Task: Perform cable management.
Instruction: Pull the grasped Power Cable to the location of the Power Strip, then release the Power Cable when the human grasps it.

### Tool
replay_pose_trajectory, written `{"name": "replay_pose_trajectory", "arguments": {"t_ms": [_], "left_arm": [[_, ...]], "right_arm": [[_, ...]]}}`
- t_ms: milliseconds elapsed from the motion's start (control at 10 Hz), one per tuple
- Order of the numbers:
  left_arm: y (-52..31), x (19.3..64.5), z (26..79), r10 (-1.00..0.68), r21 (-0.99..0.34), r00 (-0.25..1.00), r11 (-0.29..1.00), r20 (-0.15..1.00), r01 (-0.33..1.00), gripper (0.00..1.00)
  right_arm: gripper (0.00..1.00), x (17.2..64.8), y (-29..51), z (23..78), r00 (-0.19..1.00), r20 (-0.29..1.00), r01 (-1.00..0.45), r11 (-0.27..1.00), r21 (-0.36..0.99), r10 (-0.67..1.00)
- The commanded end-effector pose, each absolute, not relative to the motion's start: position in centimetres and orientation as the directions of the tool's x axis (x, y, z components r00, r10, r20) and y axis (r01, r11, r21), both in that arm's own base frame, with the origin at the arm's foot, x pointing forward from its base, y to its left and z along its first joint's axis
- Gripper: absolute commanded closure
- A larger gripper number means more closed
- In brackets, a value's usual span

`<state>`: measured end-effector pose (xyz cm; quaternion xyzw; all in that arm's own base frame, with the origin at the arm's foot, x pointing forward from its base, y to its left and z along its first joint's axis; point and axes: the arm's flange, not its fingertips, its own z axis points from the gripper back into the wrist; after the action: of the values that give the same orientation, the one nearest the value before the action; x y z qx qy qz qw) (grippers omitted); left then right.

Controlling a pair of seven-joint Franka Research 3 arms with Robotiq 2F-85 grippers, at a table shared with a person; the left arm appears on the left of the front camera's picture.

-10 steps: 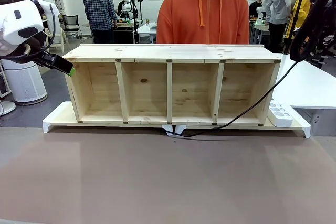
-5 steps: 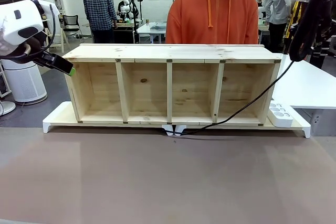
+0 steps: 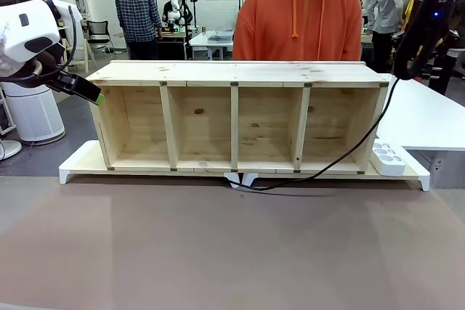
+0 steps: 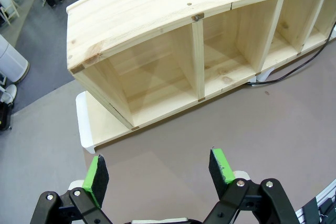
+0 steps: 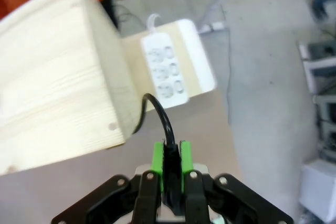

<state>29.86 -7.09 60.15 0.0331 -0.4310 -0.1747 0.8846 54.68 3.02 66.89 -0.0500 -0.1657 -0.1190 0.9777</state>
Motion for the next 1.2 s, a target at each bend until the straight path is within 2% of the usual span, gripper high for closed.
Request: {"name": "replay_pose_trajectory", "arguments": {"t_ms": [0,200,500,900,1100], "left_arm": [[-7.1,29.9,60.0,-0.327,0.202,0.564,0.94,0.758,0.273,0.0],[-7.1,29.9,60.0,-0.327,0.202,0.564,0.94,0.758,0.273,0.0],[-7.1,29.9,60.0,-0.327,0.202,0.564,0.94,0.758,0.273,0.0],[-7.1,29.9,60.0,-0.327,0.202,0.564,0.94,0.758,0.273,0.0],[-7.1,29.9,60.0,-0.327,0.202,0.564,0.94,0.758,0.273,0.0]], "right_arm": [[0.84,54.0,1.2,66.6,0.95,0.298,0.087,0.996,0.019,-0.088],[0.84,53.7,0.8,66.0,0.952,0.301,0.056,0.998,-0.027,-0.045],[0.84,54.4,-0.5,65.9,0.949,0.308,0.095,0.991,-0.089,-0.064],[0.84,55.2,-0.7,66.7,0.941,0.328,0.119,0.989,-0.084,-0.085],[0.84,54.8,-0.8,66.0,0.953,0.295,0.095,0.993,-0.074,-0.069]]}}
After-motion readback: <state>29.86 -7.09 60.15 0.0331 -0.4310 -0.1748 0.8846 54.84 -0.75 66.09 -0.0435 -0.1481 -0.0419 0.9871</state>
